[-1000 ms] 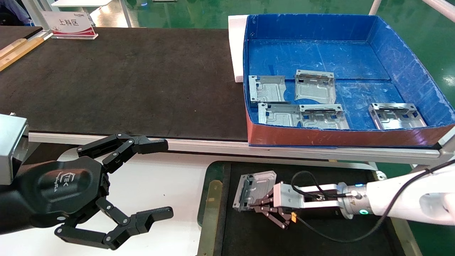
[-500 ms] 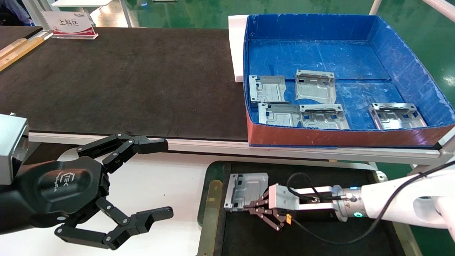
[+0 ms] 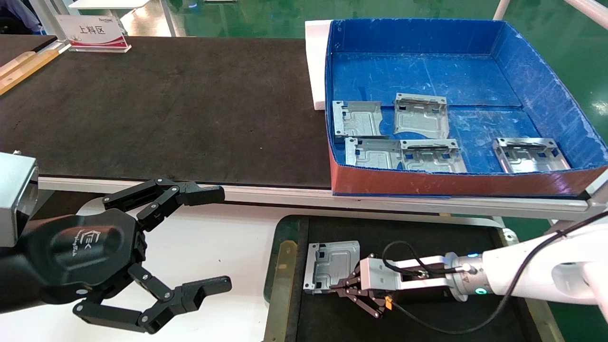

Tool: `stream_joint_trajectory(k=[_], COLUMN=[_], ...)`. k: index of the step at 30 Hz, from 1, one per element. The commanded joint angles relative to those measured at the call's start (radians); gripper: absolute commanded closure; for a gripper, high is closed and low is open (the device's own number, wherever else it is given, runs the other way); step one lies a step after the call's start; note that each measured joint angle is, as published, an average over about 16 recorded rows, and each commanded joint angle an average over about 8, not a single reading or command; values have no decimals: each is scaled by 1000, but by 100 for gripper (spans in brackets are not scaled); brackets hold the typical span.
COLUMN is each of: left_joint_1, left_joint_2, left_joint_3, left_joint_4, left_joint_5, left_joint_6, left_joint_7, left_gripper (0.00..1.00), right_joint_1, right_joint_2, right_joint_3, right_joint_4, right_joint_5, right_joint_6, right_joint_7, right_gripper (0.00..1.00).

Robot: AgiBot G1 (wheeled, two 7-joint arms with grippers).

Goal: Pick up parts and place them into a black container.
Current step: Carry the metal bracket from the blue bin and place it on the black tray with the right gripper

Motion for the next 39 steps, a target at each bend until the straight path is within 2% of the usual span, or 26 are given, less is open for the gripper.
stream_joint_trajectory(k=[1,13,14,20,21,22,33,36,39], left_joint_1=[0,0,0,0,0,0,0,0,0], left_joint_2=[0,0,0,0,0,0,0,0,0], left_joint_3=[0,0,0,0,0,0,0,0,0], left_joint_4=[0,0,0,0,0,0,0,0,0], left_joint_5=[0,0,0,0,0,0,0,0,0], left_joint_6=[0,0,0,0,0,0,0,0,0], left_joint_7=[0,0,0,0,0,0,0,0,0], left_gripper=[0,0,0,0,0,0,0,0,0], right_joint_1=[1,5,5,7,8,8,22,38,61], right_joint_2=[-1,0,0,-3,-4,-5,-6,-2,6], right_joint_3=[-2,-6,-7,-12,-13,-13,-10,-10,-10], right_joint_4=[-1,-1,-1,1,1,1,2,9,24], right_joint_5=[-3,-9,-10,-18,-19,-19,-14,-13,-13], right_joint_6=[4,10,10,13,13,14,-2,-37,-103], right_joint_7=[-1,-13,-14,-23,-24,-24,-25,-22,-17], right_gripper=[100,99,93,18,7,0,0,0,0])
